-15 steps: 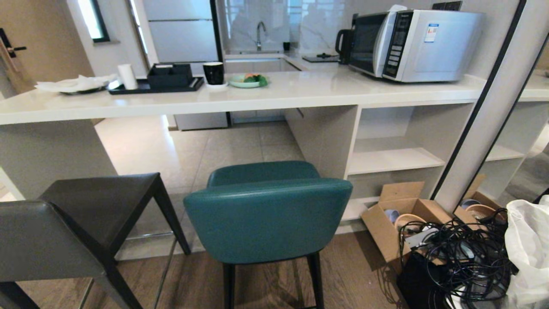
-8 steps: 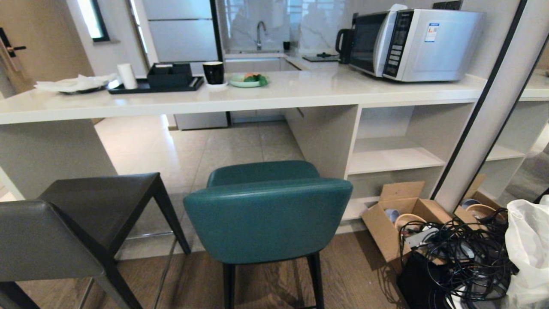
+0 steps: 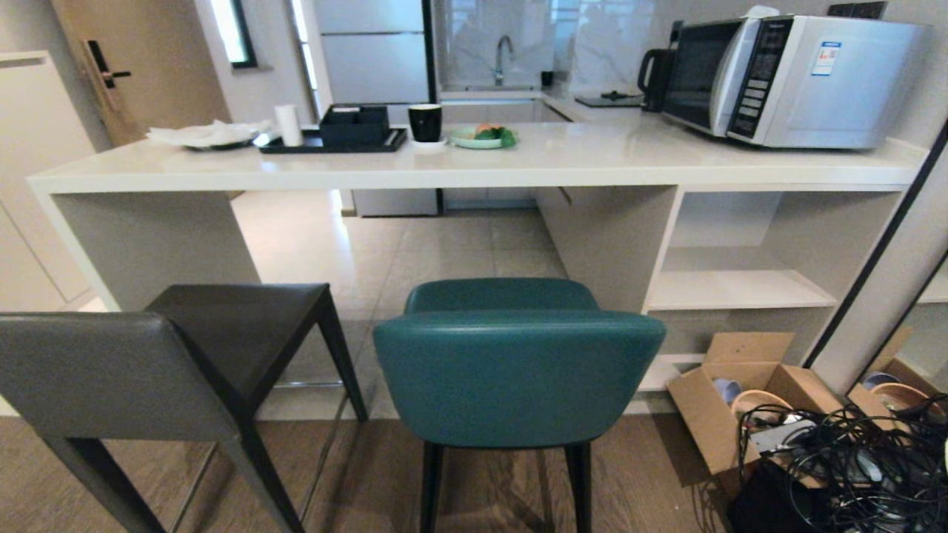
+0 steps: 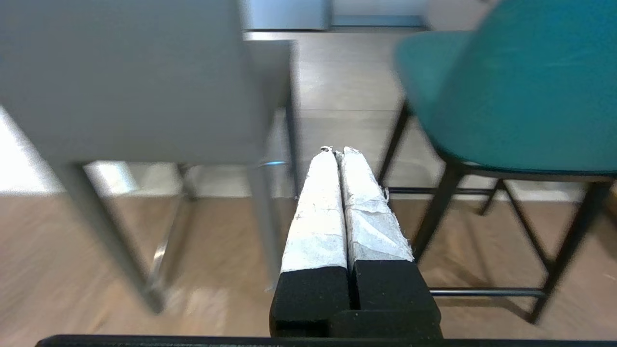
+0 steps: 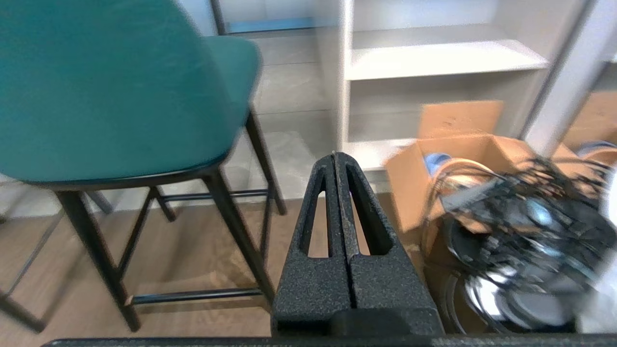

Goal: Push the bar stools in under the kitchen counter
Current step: Push the gray chair back under the dining table

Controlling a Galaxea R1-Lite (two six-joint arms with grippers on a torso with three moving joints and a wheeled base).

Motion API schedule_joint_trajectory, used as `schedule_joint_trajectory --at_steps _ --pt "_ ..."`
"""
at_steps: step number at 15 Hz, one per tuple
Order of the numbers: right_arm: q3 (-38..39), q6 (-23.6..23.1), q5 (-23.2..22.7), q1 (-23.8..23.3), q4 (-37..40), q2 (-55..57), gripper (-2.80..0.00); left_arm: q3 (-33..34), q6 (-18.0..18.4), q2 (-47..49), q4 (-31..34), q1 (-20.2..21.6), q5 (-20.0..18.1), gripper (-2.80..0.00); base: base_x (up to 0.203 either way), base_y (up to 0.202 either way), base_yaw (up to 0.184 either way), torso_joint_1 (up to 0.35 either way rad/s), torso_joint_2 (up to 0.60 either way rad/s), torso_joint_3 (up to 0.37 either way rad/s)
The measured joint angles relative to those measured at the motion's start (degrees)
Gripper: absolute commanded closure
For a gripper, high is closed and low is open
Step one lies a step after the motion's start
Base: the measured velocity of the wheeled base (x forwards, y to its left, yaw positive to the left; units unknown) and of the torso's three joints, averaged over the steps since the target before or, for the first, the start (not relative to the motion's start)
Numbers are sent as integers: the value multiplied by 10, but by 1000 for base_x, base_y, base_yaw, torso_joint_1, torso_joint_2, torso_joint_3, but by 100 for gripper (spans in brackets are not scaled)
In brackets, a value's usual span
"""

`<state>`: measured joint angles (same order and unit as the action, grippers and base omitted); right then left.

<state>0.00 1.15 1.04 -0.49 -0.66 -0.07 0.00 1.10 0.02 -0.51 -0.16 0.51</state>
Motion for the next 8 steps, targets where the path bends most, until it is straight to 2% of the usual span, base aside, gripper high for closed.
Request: schedule_joint_trajectory --at_steps 8 --pt "0 0 0 0 0 0 0 0 2 0 0 0 -3 0 0 0 0 0 0 0"
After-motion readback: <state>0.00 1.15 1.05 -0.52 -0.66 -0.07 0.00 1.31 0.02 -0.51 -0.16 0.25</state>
